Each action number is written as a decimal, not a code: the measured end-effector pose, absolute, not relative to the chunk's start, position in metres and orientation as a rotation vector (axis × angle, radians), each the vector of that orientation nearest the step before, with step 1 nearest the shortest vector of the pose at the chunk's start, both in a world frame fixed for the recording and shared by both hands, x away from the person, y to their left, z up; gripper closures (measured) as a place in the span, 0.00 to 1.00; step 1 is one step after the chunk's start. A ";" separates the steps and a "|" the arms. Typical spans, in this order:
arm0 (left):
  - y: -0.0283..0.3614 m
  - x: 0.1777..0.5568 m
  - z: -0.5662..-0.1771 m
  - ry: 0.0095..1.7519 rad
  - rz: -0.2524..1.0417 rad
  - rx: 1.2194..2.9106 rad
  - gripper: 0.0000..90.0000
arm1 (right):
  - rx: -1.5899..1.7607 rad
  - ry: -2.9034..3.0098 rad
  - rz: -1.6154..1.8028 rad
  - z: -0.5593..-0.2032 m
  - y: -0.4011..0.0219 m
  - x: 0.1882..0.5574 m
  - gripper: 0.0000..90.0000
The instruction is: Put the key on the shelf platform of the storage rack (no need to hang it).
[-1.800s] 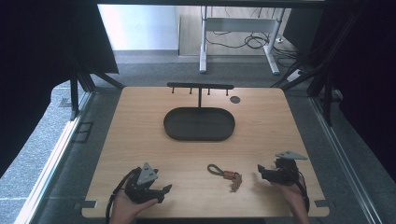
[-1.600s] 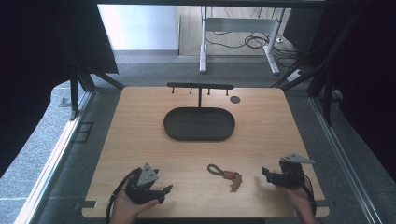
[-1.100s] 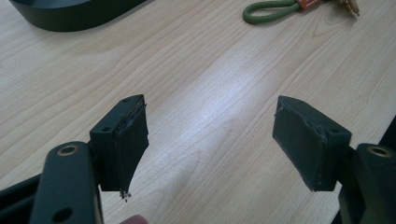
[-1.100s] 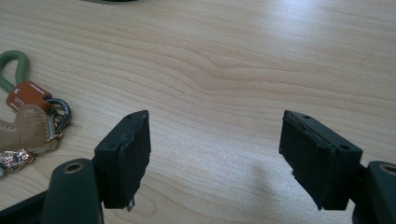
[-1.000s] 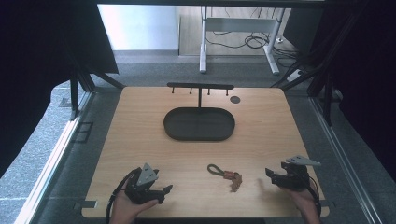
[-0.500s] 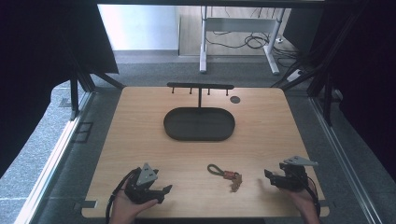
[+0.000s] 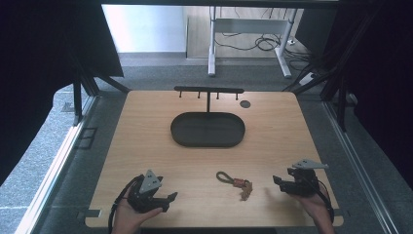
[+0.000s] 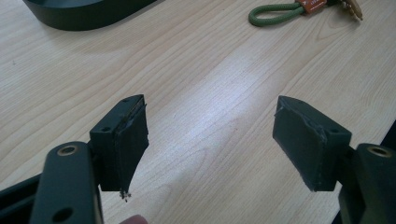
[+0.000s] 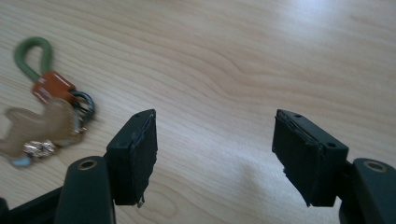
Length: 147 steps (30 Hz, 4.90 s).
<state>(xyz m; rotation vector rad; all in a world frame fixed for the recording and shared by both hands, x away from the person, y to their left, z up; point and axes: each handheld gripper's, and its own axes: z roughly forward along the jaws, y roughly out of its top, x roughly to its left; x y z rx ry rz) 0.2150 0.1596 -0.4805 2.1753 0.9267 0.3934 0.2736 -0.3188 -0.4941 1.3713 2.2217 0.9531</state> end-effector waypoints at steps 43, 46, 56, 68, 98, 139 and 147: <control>0.159 0.215 -0.482 0.928 0.378 2.187 0.30 | 1.046 2.559 0.796 -0.433 -0.229 0.310 0.44; 0.158 0.215 -0.483 0.924 0.375 2.188 0.30 | 1.030 2.579 0.781 -0.434 -0.224 0.312 0.45; 0.159 0.216 -0.484 0.928 0.371 2.191 0.30 | 0.981 2.644 0.732 -0.444 -0.210 0.317 0.46; 0.159 0.217 -0.484 0.929 0.370 2.190 0.30 | 0.915 2.750 0.646 -0.459 -0.190 0.317 0.52; 0.159 0.218 -0.487 0.939 0.365 2.201 0.30 | 0.863 2.875 0.485 -0.501 -0.176 0.316 0.55; 0.158 0.218 -0.488 0.934 0.365 2.199 0.30 | 0.852 2.852 0.531 -0.462 -0.189 0.318 0.74; 0.158 0.218 -0.488 0.935 0.364 2.199 0.30 | 0.848 2.830 0.554 -0.447 -0.192 0.319 0.74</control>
